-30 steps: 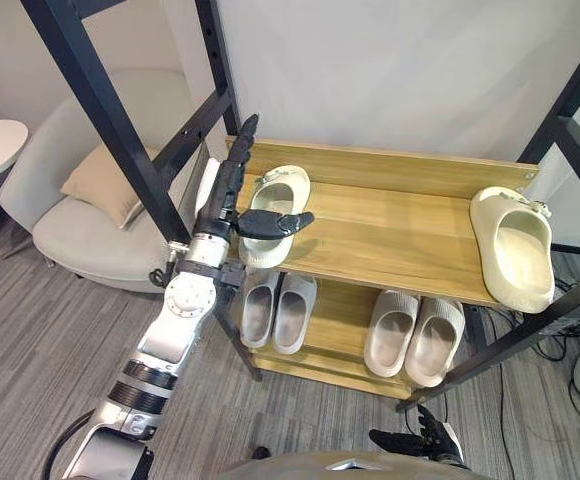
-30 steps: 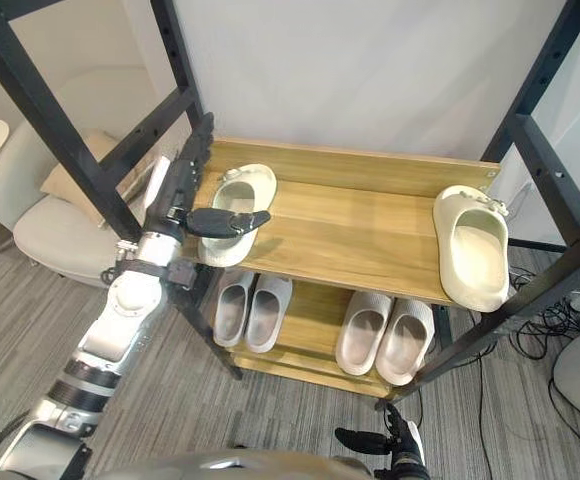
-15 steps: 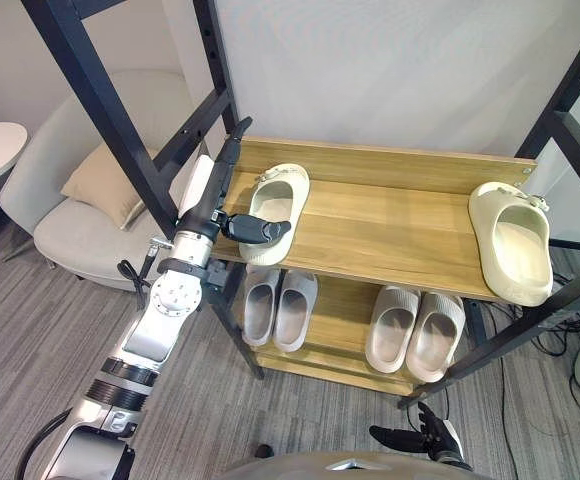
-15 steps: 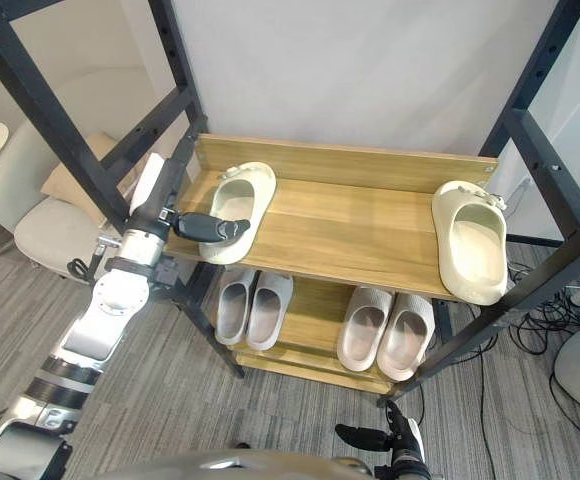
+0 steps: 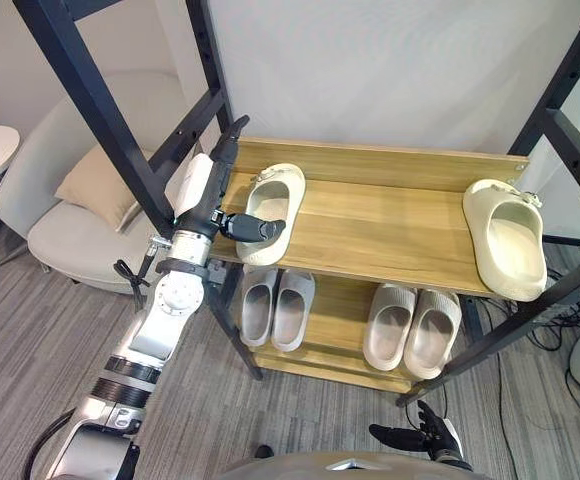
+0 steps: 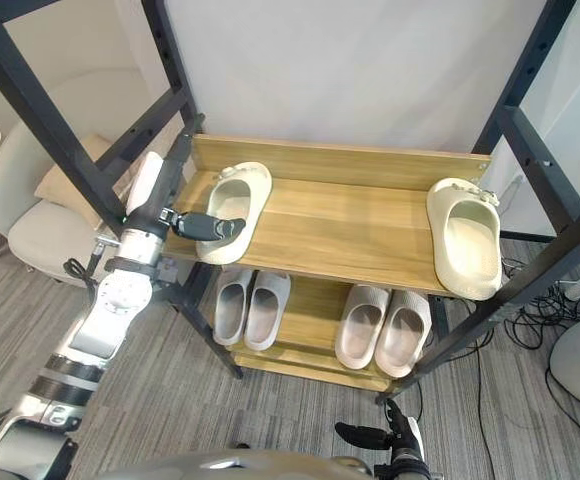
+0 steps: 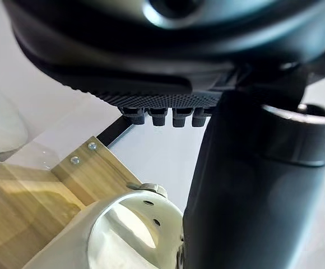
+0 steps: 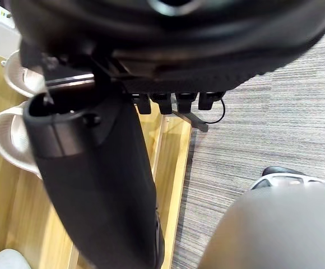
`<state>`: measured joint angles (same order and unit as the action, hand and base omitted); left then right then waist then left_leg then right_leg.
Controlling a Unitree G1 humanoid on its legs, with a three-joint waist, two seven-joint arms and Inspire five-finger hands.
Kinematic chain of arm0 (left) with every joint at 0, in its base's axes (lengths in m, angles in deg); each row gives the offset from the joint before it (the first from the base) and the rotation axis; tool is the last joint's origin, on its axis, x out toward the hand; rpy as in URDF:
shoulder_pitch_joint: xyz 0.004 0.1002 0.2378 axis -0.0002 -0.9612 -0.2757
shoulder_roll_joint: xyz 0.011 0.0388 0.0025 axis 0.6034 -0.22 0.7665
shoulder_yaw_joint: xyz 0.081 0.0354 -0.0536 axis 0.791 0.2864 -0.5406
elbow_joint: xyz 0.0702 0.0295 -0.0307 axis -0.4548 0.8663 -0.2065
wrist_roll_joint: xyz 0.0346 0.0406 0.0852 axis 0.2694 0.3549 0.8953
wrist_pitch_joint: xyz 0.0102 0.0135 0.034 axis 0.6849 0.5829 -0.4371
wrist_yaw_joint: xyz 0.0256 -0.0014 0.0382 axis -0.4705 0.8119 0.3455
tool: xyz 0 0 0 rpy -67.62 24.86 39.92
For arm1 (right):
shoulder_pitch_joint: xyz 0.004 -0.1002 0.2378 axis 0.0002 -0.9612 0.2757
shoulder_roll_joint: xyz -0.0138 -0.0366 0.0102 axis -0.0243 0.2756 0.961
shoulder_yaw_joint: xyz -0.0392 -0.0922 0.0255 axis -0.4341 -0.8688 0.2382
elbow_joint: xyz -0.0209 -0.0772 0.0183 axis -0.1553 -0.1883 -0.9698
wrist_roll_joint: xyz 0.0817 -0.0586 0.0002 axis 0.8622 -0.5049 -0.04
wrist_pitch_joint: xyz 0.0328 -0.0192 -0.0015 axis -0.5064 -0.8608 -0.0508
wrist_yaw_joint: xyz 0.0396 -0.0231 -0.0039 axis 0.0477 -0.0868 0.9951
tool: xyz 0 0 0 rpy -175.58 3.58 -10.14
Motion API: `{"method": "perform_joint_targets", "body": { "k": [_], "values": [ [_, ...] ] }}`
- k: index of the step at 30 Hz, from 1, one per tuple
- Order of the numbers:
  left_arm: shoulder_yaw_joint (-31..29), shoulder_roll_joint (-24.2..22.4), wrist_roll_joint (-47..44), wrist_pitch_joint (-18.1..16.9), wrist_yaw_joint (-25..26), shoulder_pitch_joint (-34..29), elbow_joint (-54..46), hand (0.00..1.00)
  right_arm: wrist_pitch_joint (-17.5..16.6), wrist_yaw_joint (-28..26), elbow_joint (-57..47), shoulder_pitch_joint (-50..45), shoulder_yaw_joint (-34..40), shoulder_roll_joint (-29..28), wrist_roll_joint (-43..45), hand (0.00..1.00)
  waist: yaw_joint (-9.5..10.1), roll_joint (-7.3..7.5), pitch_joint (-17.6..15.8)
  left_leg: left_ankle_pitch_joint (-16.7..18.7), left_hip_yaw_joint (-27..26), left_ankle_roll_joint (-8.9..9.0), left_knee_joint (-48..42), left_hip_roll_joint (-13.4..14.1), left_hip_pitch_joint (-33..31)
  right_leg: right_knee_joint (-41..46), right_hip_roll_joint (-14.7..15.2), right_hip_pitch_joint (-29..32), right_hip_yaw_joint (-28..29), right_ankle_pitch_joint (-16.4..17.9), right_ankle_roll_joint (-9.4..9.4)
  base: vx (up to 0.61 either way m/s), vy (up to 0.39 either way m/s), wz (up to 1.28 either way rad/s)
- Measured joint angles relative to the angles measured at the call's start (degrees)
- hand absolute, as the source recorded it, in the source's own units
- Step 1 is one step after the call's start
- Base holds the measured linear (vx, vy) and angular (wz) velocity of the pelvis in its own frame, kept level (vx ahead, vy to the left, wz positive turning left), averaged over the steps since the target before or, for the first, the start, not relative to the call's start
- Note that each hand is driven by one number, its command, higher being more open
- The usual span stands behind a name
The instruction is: Organize the slippers on the shoe rack
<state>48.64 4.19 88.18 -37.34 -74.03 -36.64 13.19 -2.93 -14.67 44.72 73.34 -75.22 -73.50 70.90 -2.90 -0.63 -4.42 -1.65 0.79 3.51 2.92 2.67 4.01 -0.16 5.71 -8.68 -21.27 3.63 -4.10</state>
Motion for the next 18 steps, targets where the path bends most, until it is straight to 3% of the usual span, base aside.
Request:
{"method": "perform_joint_targets", "body": {
  "k": [11, 12, 18],
  "values": [
    [-3.14, -4.97, 3.51, 3.56, 6.19, 1.01, 2.31, 1.0, -0.23, 1.2, -0.49, -0.12, 0.06, -0.66, 0.01, 1.0, -0.65, 0.69, -0.53, 0.01, -1.37, -0.01, 0.81, 0.05, 0.05, -1.09, -0.18, 0.54, 1.34, -0.61, -0.04, 0.0, 0.007, -0.06],
    [-3.68, -5.26, 3.5, 3.64, 6.41, 1.03, 2.83, 0.0, -0.25, 1.21, -0.96, -0.21, 0.05, -0.74, 0.02, 1.0, -0.75, 0.69, -0.56, 0.02, -1.64, -0.02, 0.81, 0.04, 0.05, -1.09, -0.14, 0.63, 1.5, -0.66, -0.03, -0.01, 0.022, -0.13],
    [-3.83, -5.46, 3.51, 4.01, 6.67, 1.63, 3.73, 0.0, -0.32, 1.26, -1.07, -0.21, 0.05, -0.8, 0.03, 1.0, -0.96, 0.71, -0.59, 0.1, -1.76, -0.13, 0.81, 0.04, -0.06, -1.09, -0.09, 0.91, 1.65, -0.7, -0.03, 0.0, 0.002, -0.01]
  ]
}}
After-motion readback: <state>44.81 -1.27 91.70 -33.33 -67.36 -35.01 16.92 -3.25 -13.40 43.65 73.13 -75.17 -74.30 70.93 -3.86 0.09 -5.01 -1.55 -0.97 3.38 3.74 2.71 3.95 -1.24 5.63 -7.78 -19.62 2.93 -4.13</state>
